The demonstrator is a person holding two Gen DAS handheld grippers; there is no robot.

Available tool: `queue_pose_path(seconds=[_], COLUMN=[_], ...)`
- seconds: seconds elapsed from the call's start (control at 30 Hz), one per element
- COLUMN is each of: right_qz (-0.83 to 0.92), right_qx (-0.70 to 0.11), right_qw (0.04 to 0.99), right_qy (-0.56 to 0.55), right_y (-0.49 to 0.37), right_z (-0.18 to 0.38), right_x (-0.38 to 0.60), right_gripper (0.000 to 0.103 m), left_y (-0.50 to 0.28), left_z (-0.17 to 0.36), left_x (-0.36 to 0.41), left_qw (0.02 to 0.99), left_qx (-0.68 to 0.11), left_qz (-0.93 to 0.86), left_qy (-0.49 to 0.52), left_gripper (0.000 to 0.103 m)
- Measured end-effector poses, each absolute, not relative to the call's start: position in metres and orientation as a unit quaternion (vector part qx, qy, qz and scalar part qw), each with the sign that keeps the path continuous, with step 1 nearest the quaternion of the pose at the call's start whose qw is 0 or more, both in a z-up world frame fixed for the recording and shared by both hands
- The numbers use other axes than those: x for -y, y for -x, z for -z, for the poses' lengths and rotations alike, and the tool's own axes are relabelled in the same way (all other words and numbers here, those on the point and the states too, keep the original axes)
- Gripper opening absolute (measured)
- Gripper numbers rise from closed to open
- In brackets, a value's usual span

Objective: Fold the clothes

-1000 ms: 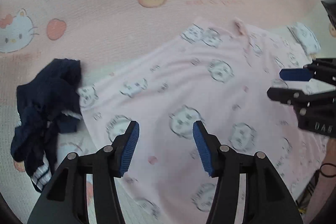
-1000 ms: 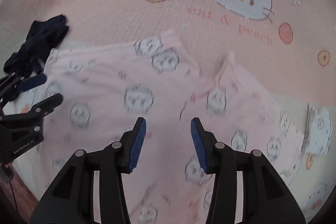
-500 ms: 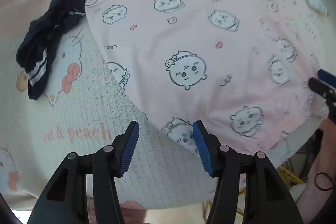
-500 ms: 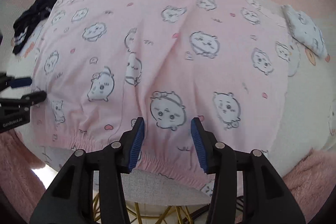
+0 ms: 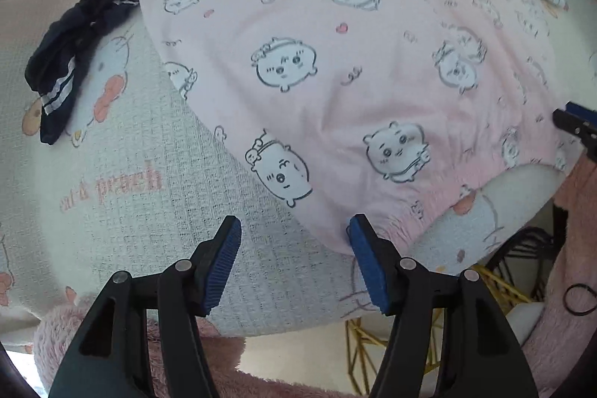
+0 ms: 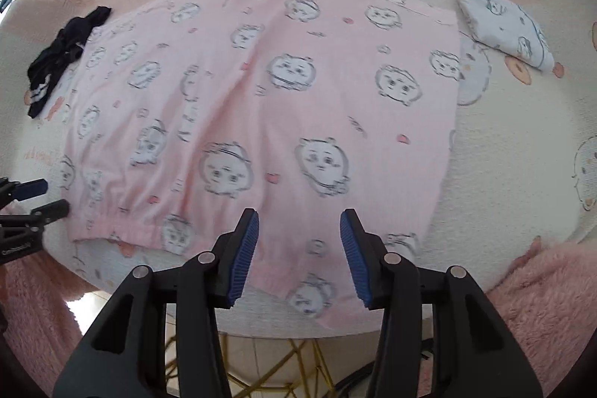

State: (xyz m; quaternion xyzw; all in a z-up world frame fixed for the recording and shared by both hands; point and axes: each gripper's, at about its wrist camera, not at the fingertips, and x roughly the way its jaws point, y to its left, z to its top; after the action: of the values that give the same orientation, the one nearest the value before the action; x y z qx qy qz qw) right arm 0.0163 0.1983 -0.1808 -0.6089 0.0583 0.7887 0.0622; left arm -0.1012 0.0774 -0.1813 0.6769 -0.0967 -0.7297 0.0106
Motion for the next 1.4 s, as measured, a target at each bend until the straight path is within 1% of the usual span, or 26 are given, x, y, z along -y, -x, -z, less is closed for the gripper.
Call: queue_pose_path(seconds=[0.03,0.07,0.1,0.17,0.2,0.3,0.37,0.4,0.43,0.47,0.53,0.6,0.67,0.73,0.8,0.83,0.9,0.93,1.0,1.03,1.1,1.17,1.2,1.3,1.33,1.4], right_qz=[-0.782,-0.775,-0.768,-0.776,-0.787,-0.811,-0.798,-0.789,-0.778,-0.770,-0.772,-0.781,-0.787,-0.782,-0.771,-0.770,-0.761,-0.766,-0.784,-0.797,-0.820,-0.827,-0.824,-0.804,-0.801,-0.795], right_qx=[-0.069,-0.080,-0.091,-0.158,-0.175,-0.150,-0.159,-0.167,-0.174,-0.186,-0.218,-0.229,-0.233,-0.196,-0.113,-0.095,-0.087,-0.091,-0.118,-0.118,-0.060,-0.004,0.008,-0.025,-0.021,-0.005], right_qw=[0.067,0.073,0.078,0.070,0.064,0.082,0.081,0.079,0.084,0.094,0.109,0.131,0.112,0.082,0.104,0.121,0.175,0.183,0.172,0.152,0.110,0.081,0.069,0.059,0.069,0.105], right_qy=[0.616,0.623,0.630,0.606,0.588,0.559,0.575,0.585,0.597,0.603,0.587,0.567,0.560,0.586,0.618,0.620,0.619,0.610,0.585,0.573,0.558,0.557,0.562,0.591,0.594,0.597], right_y=[-0.021,-0.026,-0.031,-0.038,-0.040,-0.036,-0.031,-0.028,-0.026,-0.026,-0.030,-0.036,-0.034,-0.025,-0.019,-0.018,-0.018,-0.017,-0.015,-0.009,0.012,0.031,0.045,0.052,0.051,0.046], right_z=[0.186,0.191,0.195,0.187,0.179,0.169,0.181,0.189,0.197,0.201,0.195,0.185,0.182,0.190,0.202,0.203,0.198,0.192,0.178,0.171,0.162,0.167,0.174,0.205,0.207,0.205], right_x=[-0.210,-0.222,-0.233,-0.252,-0.257,-0.260,-0.263,-0.265,-0.268,-0.274,-0.292,-0.309,-0.311,-0.297,-0.281,-0.280,-0.291,-0.295,-0.302,-0.299,-0.278,-0.259,-0.259,-0.277,-0.283,-0.296], right_gripper=[0.047,0.055,0.060,0.059,0.058,0.058,0.058,0.058,0.054,0.048,0.048,0.049,0.050,0.048,0.046,0.046,0.046,0.047,0.048,0.048,0.048,0.047,0.047,0.046,0.047,0.055], left_y=[0.102,0.104,0.107,0.113,0.117,0.131,0.145,0.147,0.156,0.164,0.163,0.161,0.156,0.157,0.156,0.155,0.153,0.153,0.160,0.165,0.186,0.222,0.230,0.241,0.245,0.247], left_z=[0.183,0.179,0.170,0.155,0.150,0.147,0.153,0.160,0.171,0.180,0.182,0.183,0.182,0.190,0.192,0.190,0.180,0.173,0.164,0.162,0.167,0.175,0.179,0.190,0.194,0.194], left_x=[-0.081,-0.083,-0.088,-0.109,-0.124,-0.168,-0.192,-0.201,-0.204,-0.204,-0.210,-0.212,-0.207,-0.203,-0.196,-0.191,-0.183,-0.180,-0.181,-0.183,-0.185,-0.171,-0.167,-0.161,-0.158,-0.149], left_qw=[0.019,0.024,0.021,-0.007,-0.025,-0.083,-0.109,-0.112,-0.107,-0.099,-0.096,-0.098,-0.101,-0.076,-0.066,-0.066,-0.074,-0.083,-0.085,-0.083,-0.084,-0.090,-0.091,-0.071,-0.063,-0.056], left_qx=[0.102,0.092,0.080,0.060,0.054,0.042,0.035,0.036,0.044,0.055,0.056,0.049,0.041,0.055,0.042,0.030,0.007,-0.006,-0.009,-0.006,-0.002,0.000,0.006,0.047,0.057,0.060], left_qz=[0.727,0.733,0.743,0.768,0.778,0.794,0.786,0.778,0.770,0.766,0.764,0.765,0.768,0.758,0.754,0.754,0.769,0.781,0.800,0.808,0.814,0.813,0.812,0.801,0.798,0.797], left_qy=[-0.679,-0.674,-0.664,-0.638,-0.626,-0.601,-0.608,-0.618,-0.627,-0.633,-0.635,-0.635,-0.631,-0.645,-0.652,-0.653,-0.635,-0.619,-0.594,-0.583,-0.575,-0.575,-0.577,-0.592,-0.596,-0.599], left_gripper=[0.066,0.066,0.066,0.066,0.066,0.066,0.066,0.066,0.066,0.066,0.066,0.066,0.066,0.066,0.066,0.066,0.066,0.066,0.066,0.066,0.066,0.066,0.066,0.066,0.066,0.067])
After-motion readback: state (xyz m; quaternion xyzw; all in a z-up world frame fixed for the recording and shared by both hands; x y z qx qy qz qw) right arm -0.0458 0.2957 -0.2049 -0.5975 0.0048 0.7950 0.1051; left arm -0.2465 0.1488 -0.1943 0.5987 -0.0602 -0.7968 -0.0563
